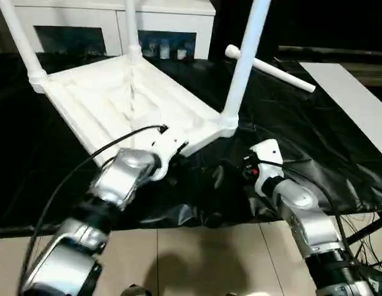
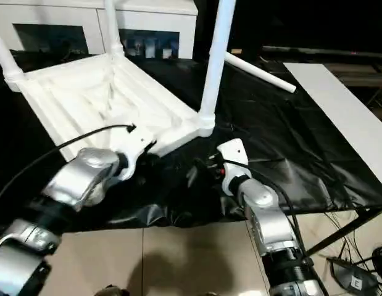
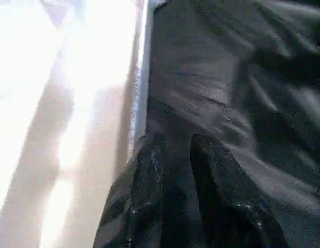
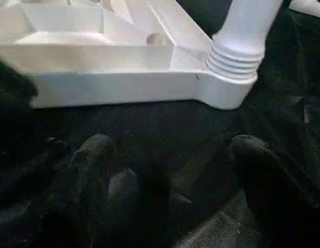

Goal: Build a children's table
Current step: Rotate leg to tighten

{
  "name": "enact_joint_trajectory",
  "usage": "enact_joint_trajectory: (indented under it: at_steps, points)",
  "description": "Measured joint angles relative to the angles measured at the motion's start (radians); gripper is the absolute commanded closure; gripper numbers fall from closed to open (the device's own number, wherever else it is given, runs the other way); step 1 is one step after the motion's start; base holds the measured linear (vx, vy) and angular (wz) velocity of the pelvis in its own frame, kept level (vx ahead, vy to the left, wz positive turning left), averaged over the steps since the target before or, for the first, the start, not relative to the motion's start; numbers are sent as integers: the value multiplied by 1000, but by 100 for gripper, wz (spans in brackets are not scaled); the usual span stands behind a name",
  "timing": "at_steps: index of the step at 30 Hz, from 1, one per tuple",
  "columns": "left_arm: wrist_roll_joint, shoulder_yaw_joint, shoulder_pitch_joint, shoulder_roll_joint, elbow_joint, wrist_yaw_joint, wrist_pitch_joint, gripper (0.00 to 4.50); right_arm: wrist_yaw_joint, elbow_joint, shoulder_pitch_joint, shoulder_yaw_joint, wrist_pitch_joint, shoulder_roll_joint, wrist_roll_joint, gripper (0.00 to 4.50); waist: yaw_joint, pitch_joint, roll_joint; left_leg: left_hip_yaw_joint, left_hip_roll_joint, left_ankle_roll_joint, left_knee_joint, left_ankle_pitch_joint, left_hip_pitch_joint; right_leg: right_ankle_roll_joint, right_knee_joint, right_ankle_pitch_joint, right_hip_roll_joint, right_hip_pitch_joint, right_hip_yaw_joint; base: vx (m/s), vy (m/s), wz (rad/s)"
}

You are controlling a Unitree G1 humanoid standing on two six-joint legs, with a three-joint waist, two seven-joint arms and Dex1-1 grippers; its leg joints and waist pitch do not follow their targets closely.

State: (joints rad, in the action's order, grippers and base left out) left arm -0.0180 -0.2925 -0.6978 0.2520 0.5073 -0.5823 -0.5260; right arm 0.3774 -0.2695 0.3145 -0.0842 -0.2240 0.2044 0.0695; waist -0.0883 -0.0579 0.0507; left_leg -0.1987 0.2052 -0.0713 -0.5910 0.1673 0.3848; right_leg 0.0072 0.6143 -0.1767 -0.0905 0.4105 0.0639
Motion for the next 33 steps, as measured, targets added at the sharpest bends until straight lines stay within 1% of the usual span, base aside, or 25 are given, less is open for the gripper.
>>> enact_joint_trajectory:
  at_steps: [6,10,11,14,16,19,21,22,23,25,27,28,30,31,32,33]
  points:
    - [-40,27,-53,-28,157,148,113,341,-8,0,0,-1,-1,0,-3,67,-1,0,0,0,0,0,0,0,0,0,-1,0,0,0,0,0,0,0]
    - [-34,61,-60,-69,245,208,214,341,-20,0,0,-1,-1,0,-7,67,-2,0,0,0,0,0,-1,0,1,0,-1,2,0,0,0,0,0,0]
    - [-31,66,-60,-73,254,214,223,341,-21,0,0,-1,-1,0,-7,67,-2,0,0,0,0,0,-1,0,0,0,-1,2,0,0,0,0,0,0]
    - [-3,120,-61,-109,319,260,305,341,-28,0,-1,-1,5,0,-25,67,-2,0,0,1,0,0,-1,0,0,3,-2,4,0,0,1,0,0,0]
    - [37,174,-61,-135,320,274,348,341,-32,2,-3,-2,9,-1,-26,67,-2,0,0,1,0,0,-1,0,2,5,-3,4,0,0,1,0,0,0]
    - [93,232,-60,-152,225,280,400,341,-38,26,-14,-3,10,-5,-26,67,-3,0,0,1,0,0,-1,0,1,4,-3,5,0,0,1,0,0,0]
    - [119,252,-54,-163,156,278,418,341,-43,37,-16,-3,12,-6,-25,67,-4,0,-1,1,0,0,-1,0,1,2,-4,6,0,-1,1,0,0,0]
    - [146,262,-16,-169,70,265,425,341,-46,50,-22,-2,12,-9,-25,67,-3,1,-2,1,0,0,-1,0,1,0,-4,7,0,-1,1,0,0,0]
    - [163,267,6,-176,30,257,422,341,-49,56,-29,-1,12,-10,-25,67,-3,1,-2,1,0,0,-1,0,0,1,-4,6,0,-1,1,0,0,0]
    - [222,281,104,-183,-116,226,413,341,-64,73,-44,0,6,-19,-24,67,0,1,-3,1,0,0,0,0,1,1,-4,4,0,-1,0,0,0,0]
    - [239,294,169,-179,-203,232,397,341,-85,88,-52,2,-7,-23,-29,67,0,1,-4,1,0,0,0,0,2,1,-4,3,0,1,0,0,0,0]
    - [231,309,235,-177,-300,276,403,341,-110,133,-72,-2,-12,-23,-51,67,1,0,-6,1,0,0,0,0,3,1,-4,3,1,3,0,0,0,0]
    - [219,340,310,-163,-390,319,407,341,-138,180,-98,-2,-12,-21,-79,67,1,1,-6,1,1,0,0,0,3,2,-4,1,2,2,0,0,0,0]
    - [203,358,367,-152,-456,348,408,341,-149,223,-121,0,-12,-22,-80,67,1,1,-7,1,1,0,0,0,3,3,-4,0,2,2,0,0,0,0]
    - [186,371,404,-149,-493,367,407,341,-155,248,-136,5,-12,-27,-76,67,1,1,-7,1,1,0,0,0,2,4,-4,-2,2,1,0,0,0,0]
    - [175,380,422,-147,-503,380,405,341,-158,261,-143,11,-11,-28,-75,67,0,1,-7,1,1,0,0,0,2,4,-4,-2,2,1,0,0,0,0]
